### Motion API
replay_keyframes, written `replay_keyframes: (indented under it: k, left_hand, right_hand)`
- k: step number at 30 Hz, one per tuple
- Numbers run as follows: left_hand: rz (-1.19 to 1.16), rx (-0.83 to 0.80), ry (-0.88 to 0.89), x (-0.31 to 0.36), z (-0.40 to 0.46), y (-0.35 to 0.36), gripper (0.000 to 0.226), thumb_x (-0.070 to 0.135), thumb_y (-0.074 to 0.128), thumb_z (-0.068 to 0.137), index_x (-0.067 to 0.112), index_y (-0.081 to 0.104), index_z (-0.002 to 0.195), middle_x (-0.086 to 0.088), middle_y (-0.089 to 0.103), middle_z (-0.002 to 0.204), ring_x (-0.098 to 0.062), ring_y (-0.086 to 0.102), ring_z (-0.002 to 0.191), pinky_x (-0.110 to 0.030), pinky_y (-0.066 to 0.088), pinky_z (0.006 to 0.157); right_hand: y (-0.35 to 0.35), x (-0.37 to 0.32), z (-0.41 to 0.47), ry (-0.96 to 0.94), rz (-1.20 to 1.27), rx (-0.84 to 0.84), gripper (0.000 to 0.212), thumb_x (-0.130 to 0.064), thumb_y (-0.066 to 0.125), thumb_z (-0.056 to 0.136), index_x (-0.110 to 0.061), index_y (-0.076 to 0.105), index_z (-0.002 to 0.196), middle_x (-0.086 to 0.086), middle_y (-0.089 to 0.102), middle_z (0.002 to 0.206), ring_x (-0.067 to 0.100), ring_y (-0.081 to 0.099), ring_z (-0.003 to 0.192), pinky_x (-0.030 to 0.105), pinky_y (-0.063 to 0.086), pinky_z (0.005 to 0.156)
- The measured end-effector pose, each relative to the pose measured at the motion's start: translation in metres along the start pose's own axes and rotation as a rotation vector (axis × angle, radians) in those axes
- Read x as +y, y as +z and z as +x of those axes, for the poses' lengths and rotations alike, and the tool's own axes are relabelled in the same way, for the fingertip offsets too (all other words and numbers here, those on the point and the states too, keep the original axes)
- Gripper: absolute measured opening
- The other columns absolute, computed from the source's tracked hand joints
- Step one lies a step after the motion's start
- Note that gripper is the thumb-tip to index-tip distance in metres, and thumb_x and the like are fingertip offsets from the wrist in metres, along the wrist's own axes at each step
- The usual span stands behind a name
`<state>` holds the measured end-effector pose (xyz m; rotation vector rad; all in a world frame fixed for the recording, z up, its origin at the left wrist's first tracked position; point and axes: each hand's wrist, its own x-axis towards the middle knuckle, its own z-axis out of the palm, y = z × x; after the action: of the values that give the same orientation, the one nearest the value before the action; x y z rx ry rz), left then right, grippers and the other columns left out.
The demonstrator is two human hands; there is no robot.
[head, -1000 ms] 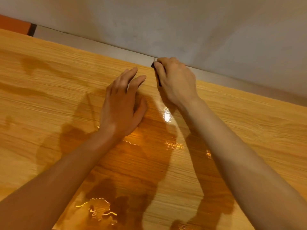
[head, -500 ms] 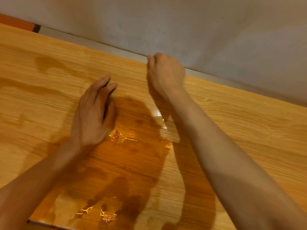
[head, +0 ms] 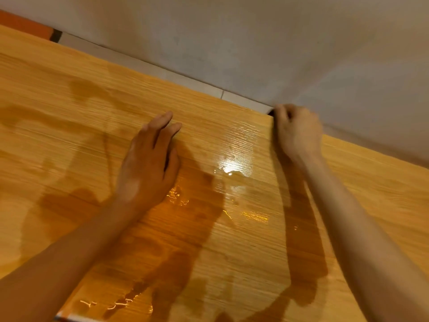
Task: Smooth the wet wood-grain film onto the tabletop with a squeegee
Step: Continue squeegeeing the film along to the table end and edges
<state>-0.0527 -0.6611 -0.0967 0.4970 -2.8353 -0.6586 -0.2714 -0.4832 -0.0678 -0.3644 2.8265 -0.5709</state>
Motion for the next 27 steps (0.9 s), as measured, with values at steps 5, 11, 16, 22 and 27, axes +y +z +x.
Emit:
replay_keyframes:
  k: [5, 11, 16, 22, 27]
  left_hand:
    - [0.01, -0.011, -0.004, 0.001, 0.0, -0.001, 0.043, 0.018, 0.042, 0.1, 0.002, 0.051, 0.139, -0.014, 0.042, 0.153, -0.032, 0.04, 0.143, -0.048, 0.036, 0.116]
    - [-0.006, -0.019, 0.0, -0.001, -0.001, 0.002, 0.043, 0.015, 0.044, 0.1, 0.002, 0.049, 0.141, -0.017, 0.04, 0.155, -0.036, 0.04, 0.142, -0.05, 0.039, 0.111]
    - [-0.02, -0.05, -0.014, 0.001, 0.001, -0.001, 0.046, 0.015, 0.045, 0.099, 0.0, 0.048, 0.142, -0.019, 0.038, 0.156, -0.035, 0.035, 0.145, -0.051, 0.033, 0.117]
    - [-0.025, -0.038, -0.043, 0.004, 0.001, -0.002, 0.046, 0.013, 0.048, 0.097, 0.005, 0.05, 0.143, -0.014, 0.041, 0.155, -0.03, 0.036, 0.145, -0.043, 0.026, 0.12]
    - [-0.053, 0.004, -0.039, 0.004, 0.0, 0.0, 0.044, 0.013, 0.047, 0.098, 0.006, 0.051, 0.141, -0.014, 0.043, 0.154, -0.031, 0.039, 0.144, -0.047, 0.03, 0.119]
  right_hand:
    - [0.048, -0.084, -0.016, -0.256, 0.121, 0.005, 0.033, -0.032, 0.04, 0.103, -0.017, 0.064, 0.121, 0.003, 0.066, 0.123, 0.021, 0.057, 0.117, 0.033, 0.032, 0.109]
    - [0.049, -0.053, -0.117, -0.407, 0.177, -0.008, 0.037, -0.013, 0.051, 0.099, -0.009, 0.053, 0.136, 0.008, 0.045, 0.147, 0.025, 0.032, 0.143, 0.046, 0.02, 0.121]
    - [0.051, -0.05, -0.107, -0.474, -0.009, -0.062, 0.04, -0.02, 0.04, 0.104, -0.017, 0.044, 0.144, 0.004, 0.035, 0.155, 0.022, 0.021, 0.148, 0.041, 0.011, 0.123]
    - [0.061, -0.076, -0.073, -0.191, 0.057, 0.08, 0.043, -0.026, 0.037, 0.105, -0.016, 0.038, 0.147, 0.003, 0.026, 0.159, 0.02, 0.012, 0.15, 0.037, 0.005, 0.124]
    - [0.068, -0.054, -0.177, -0.367, 0.046, 0.007, 0.041, -0.02, 0.047, 0.102, -0.012, 0.047, 0.142, 0.002, 0.039, 0.153, 0.019, 0.023, 0.147, 0.039, 0.013, 0.123]
